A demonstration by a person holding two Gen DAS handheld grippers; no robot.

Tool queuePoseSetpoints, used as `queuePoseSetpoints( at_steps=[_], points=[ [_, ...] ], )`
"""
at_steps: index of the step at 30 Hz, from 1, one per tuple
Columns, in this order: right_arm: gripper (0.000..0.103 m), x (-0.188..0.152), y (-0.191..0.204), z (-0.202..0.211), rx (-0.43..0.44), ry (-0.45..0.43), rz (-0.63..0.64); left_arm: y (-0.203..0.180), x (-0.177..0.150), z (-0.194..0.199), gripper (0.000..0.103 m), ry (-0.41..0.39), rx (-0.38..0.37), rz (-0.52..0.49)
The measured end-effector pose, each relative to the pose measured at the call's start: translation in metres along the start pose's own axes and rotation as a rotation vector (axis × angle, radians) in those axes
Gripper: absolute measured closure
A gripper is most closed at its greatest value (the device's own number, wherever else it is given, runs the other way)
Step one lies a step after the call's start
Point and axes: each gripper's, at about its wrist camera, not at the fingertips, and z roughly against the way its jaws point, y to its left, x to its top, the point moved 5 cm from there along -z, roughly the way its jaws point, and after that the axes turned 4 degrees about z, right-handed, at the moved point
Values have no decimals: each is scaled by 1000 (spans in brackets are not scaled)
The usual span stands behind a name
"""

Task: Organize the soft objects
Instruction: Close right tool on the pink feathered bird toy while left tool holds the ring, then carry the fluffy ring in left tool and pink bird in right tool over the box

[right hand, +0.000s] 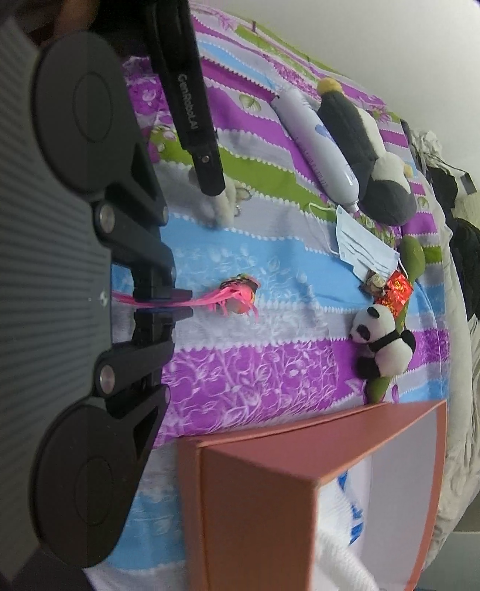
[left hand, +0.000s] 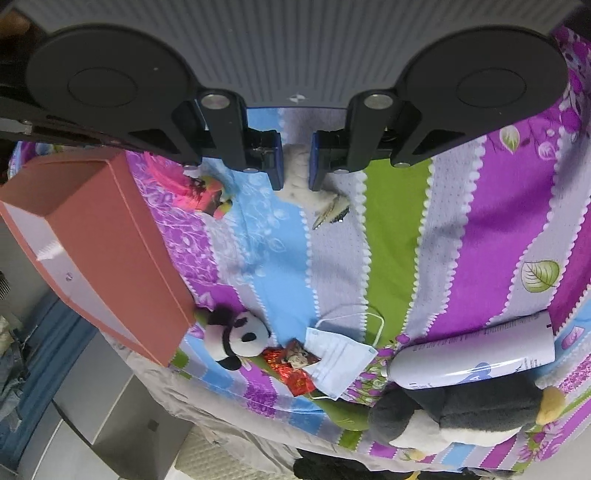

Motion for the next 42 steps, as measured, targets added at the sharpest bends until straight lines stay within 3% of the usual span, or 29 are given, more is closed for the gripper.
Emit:
queuePoseSetpoints(
  at_steps=[5,7,8,15,24,28,42],
  points=[
    [91,-2,-2,3,-25,11,14,-7,-7,4,86,18,-7,-26],
    [69,-1,-2,5,-30,3,23,-7,-9,5,86,21,-4,-30],
    [68,1,-2,6,-17,-5,25,-7,-10,5,86,22,-2,-28],
    [68,21,3,-5,-41,-50,116,0,-12,7,86,28,17,-15],
    [66,23,11,-49,-38,20,240,-1,-11,7,86,27,19,-4],
    [69,25,6,-55,-40,47,200,-2,-3,9,86,11,28,4],
    [70,66,-1,10,-2,-90,106,-39,46,34,86,-49,10,-52]
  ],
)
